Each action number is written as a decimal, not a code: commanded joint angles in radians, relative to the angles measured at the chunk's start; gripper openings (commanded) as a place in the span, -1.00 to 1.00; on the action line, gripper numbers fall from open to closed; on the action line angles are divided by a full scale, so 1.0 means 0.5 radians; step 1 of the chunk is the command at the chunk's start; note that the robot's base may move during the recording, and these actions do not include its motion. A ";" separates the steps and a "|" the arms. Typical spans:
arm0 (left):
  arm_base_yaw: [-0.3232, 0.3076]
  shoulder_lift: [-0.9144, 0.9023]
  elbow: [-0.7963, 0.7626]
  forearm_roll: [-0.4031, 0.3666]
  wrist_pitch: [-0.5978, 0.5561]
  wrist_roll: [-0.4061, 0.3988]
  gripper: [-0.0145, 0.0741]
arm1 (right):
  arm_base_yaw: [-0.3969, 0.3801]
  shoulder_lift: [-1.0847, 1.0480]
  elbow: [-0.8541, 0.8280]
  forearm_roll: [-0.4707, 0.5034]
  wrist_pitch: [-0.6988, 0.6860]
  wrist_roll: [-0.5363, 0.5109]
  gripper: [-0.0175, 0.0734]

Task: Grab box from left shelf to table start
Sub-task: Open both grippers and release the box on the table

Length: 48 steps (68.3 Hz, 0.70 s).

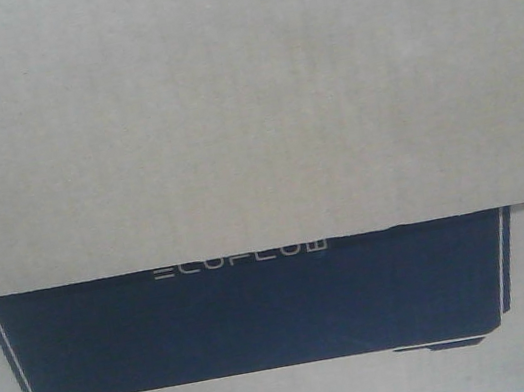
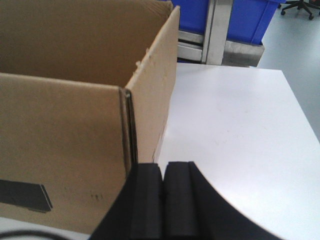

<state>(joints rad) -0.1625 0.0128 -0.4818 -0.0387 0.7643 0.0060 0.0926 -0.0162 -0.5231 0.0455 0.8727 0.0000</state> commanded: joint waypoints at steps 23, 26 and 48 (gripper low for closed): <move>-0.015 -0.031 0.053 0.029 -0.354 0.032 -0.90 | -0.009 0.032 0.023 -0.029 -0.472 -0.016 -0.50; -0.015 -0.031 0.053 0.029 -0.354 0.032 -0.90 | -0.009 0.032 0.023 -0.029 -0.470 -0.016 -0.50; -0.015 -0.031 0.053 0.029 -0.354 0.032 -0.90 | -0.009 0.032 0.023 -0.029 -0.470 -0.016 -0.50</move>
<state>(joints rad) -0.1625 -0.0140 -0.4316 -0.0218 0.6842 0.0200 0.0926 -0.0162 -0.4883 0.0396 0.7344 0.0000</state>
